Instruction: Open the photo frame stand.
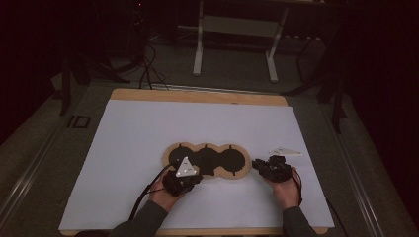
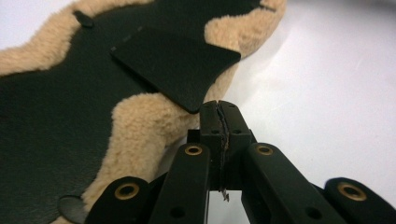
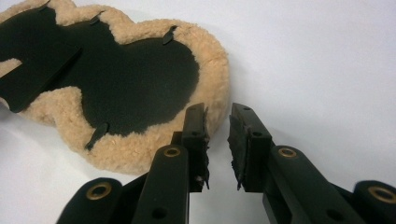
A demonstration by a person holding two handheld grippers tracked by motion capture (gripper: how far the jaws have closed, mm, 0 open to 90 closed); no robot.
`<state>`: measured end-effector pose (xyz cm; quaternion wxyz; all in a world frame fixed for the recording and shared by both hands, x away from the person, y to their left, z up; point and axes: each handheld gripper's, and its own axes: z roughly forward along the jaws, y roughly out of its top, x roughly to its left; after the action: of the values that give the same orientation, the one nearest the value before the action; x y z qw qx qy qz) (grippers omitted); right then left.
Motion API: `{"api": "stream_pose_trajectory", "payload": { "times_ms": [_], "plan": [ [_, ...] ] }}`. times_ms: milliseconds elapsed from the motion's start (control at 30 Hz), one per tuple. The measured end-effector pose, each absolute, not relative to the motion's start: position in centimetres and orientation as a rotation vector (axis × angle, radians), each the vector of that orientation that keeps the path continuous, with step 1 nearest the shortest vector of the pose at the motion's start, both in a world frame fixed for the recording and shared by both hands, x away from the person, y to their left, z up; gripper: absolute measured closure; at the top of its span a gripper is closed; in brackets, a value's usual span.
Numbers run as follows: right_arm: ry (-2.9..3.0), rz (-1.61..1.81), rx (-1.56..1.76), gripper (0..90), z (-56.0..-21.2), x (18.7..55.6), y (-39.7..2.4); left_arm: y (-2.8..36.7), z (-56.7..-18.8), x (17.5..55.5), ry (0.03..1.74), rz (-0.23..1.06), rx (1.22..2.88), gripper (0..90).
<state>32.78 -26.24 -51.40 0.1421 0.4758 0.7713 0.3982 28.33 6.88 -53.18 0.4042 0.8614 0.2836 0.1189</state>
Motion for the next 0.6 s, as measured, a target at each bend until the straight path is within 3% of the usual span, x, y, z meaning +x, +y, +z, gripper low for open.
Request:
{"api": "stream_pose_trajectory", "payload": {
  "times_ms": [600],
  "plan": [
    [2.227,1.148,1.372,76.2,-51.42,32.76,-26.26,6.73,-53.84,28.73,0.763,0.312,2.169,89.9]
  ]
}}
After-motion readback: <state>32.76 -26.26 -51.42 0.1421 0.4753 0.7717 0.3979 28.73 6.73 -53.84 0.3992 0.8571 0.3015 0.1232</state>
